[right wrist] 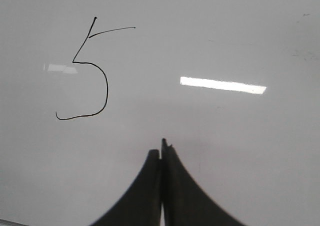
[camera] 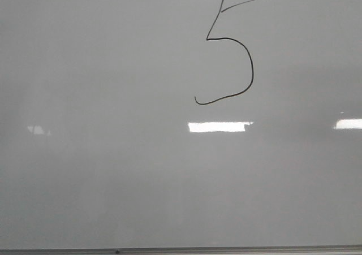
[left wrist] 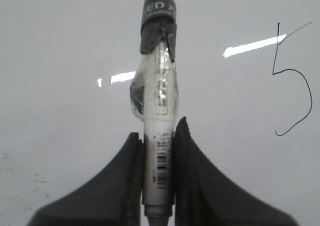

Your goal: Write number 5 on whiteboard

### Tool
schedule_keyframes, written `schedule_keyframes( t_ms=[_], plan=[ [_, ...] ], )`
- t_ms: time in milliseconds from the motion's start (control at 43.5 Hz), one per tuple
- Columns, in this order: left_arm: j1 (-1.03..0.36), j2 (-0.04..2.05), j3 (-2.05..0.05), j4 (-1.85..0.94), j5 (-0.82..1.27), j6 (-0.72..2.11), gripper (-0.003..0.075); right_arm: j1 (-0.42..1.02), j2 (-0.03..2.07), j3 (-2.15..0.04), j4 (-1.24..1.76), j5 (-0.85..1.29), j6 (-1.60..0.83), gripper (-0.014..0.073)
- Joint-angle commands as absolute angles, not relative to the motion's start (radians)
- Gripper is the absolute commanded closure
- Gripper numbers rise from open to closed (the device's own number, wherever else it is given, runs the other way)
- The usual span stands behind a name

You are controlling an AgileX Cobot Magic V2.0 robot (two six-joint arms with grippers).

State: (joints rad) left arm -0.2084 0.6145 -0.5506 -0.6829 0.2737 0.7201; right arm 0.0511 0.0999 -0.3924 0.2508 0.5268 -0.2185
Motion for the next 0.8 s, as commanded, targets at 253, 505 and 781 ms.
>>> schedule_keyframes(
  t_ms=[253, 505, 781],
  plan=[
    [-0.208, 0.612, -0.564, -0.526, 0.081, 0.464, 0.0741, 0.043, 0.111, -0.416, 0.258, 0.440, -0.218, 0.0666],
    [-0.150, 0.655, -0.495, -0.046, -0.056, -0.101, 0.0741, 0.043, 0.111, -0.416, 0.258, 0.440, -0.218, 0.0666],
    [0.016, 0.905, -0.483, 0.277, -0.311, -0.512, 0.0740, 0.043, 0.111, -0.416, 0.258, 0.440, -0.218, 0.0666]
  ],
)
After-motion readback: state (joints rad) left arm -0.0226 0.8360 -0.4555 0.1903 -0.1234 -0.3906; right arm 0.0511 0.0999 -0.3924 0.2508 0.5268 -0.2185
